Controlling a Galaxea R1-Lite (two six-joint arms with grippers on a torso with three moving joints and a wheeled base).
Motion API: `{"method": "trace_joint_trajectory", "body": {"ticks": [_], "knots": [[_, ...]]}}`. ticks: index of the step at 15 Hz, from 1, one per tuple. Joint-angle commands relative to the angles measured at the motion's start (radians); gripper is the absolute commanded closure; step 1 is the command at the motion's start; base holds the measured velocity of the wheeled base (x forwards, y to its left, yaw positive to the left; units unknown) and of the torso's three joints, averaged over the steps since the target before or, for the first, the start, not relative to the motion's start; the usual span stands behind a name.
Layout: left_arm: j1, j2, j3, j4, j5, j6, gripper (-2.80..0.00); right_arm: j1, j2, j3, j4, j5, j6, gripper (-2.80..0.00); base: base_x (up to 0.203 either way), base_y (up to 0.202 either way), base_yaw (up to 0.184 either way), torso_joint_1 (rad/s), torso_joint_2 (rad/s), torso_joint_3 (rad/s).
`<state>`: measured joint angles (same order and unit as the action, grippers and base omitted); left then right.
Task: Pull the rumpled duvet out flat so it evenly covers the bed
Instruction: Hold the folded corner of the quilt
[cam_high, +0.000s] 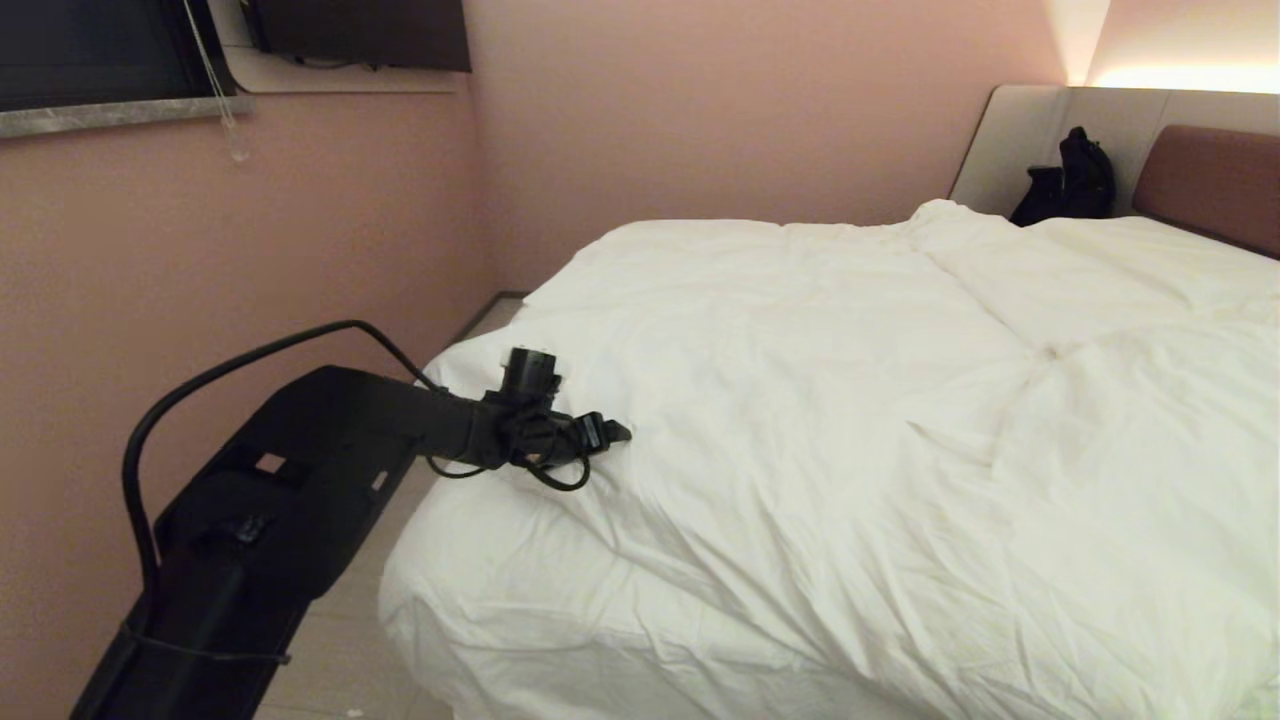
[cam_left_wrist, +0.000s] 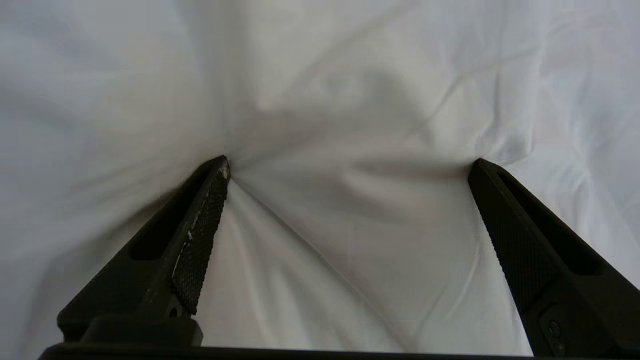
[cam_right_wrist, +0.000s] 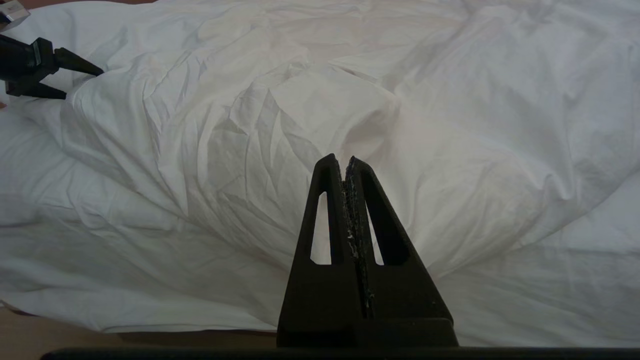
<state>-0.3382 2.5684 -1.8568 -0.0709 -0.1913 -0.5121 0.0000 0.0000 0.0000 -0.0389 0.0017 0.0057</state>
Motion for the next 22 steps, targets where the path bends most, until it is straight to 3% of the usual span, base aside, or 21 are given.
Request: {"method": "trace_joint_trajectory", "body": {"ticks": [1, 5, 9, 19, 20, 21, 22], "knots": [[-0.010, 0.013, -0.038, 0.026, 0.033, 0.000, -2.80, 0.000, 0.002, 0.000, -0.001, 0.000, 0.000, 0.00, 0.000, 0.000, 0.000, 0.000, 0.00, 0.000], [-0.016, 0.017, -0.036, 0.036, 0.035, 0.004, -2.80, 0.000, 0.002, 0.000, -0.001, 0.000, 0.000, 0.00, 0.000, 0.000, 0.000, 0.000, 0.00, 0.000], [-0.016, 0.018, -0.081, 0.185, 0.036, 0.070, -2.80, 0.000, 0.002, 0.000, -0.001, 0.000, 0.000, 0.00, 0.000, 0.000, 0.000, 0.000, 0.00, 0.000], [-0.016, 0.030, -0.087, 0.195, 0.036, 0.130, -2.80, 0.000, 0.002, 0.000, -0.001, 0.000, 0.000, 0.00, 0.000, 0.000, 0.000, 0.000, 0.00, 0.000], [-0.016, 0.030, -0.087, 0.194, 0.036, 0.130, -0.97, 0.000, 0.002, 0.000, -0.001, 0.000, 0.000, 0.00, 0.000, 0.000, 0.000, 0.000, 0.00, 0.000], [-0.016, 0.032, -0.087, 0.191, 0.035, 0.135, 0.00, 0.000, 0.002, 0.000, -0.001, 0.000, 0.000, 0.00, 0.000, 0.000, 0.000, 0.000, 0.00, 0.000], [-0.016, 0.032, -0.087, 0.191, 0.035, 0.138, 0.00, 0.000, 0.002, 0.000, -0.001, 0.000, 0.000, 0.00, 0.000, 0.000, 0.000, 0.000, 0.00, 0.000]]}}
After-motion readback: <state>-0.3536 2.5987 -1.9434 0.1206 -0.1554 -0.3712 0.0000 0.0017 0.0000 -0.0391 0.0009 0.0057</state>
